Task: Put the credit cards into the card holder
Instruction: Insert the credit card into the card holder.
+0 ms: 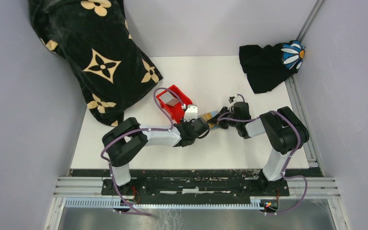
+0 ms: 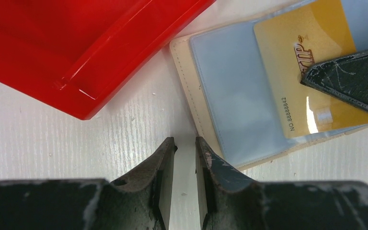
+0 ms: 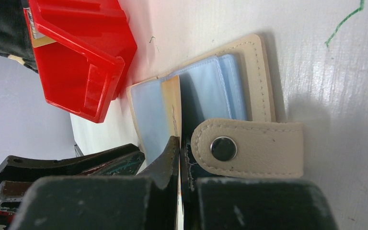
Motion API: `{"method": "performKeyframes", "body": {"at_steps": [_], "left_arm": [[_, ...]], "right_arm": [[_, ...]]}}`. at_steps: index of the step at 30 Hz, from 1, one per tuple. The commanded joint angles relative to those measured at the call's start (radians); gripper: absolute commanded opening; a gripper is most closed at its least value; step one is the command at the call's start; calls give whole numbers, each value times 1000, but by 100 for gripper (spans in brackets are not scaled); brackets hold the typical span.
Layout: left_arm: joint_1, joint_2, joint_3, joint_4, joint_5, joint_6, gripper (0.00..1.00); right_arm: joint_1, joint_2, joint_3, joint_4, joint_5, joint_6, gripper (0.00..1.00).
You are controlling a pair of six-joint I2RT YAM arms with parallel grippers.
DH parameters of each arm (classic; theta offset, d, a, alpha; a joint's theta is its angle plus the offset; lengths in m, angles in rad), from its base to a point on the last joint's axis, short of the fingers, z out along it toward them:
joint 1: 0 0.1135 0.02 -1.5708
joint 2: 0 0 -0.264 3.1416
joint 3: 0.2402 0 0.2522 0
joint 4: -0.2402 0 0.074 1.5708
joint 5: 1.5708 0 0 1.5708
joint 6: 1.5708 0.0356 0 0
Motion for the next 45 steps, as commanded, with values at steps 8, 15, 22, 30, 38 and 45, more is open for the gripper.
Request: {"method": "performKeyframes", "body": {"at_steps": [8,15,22,30,38,45], "left_arm": [[11,98,-27,-78,98,22,30],[10,108,-19,-67,103,29,30],[11,113,-23,-56,107,34,30],[12,108,-35,-52,100,37,30],[12,94,-37,-55,89,38,30],[13,99,-46,-50,92,34,30]], "right_arm": [[53,71,-58,-195,68,-62,1],[83,71,-24,-295,122,-110,1],[135,50,31,-451,235,-176,11],[168,5,52,-549,324,-209,37],[181,-67,86,-666,430,-266,42],[183,-72,93,-689,468,-284,44]]}}
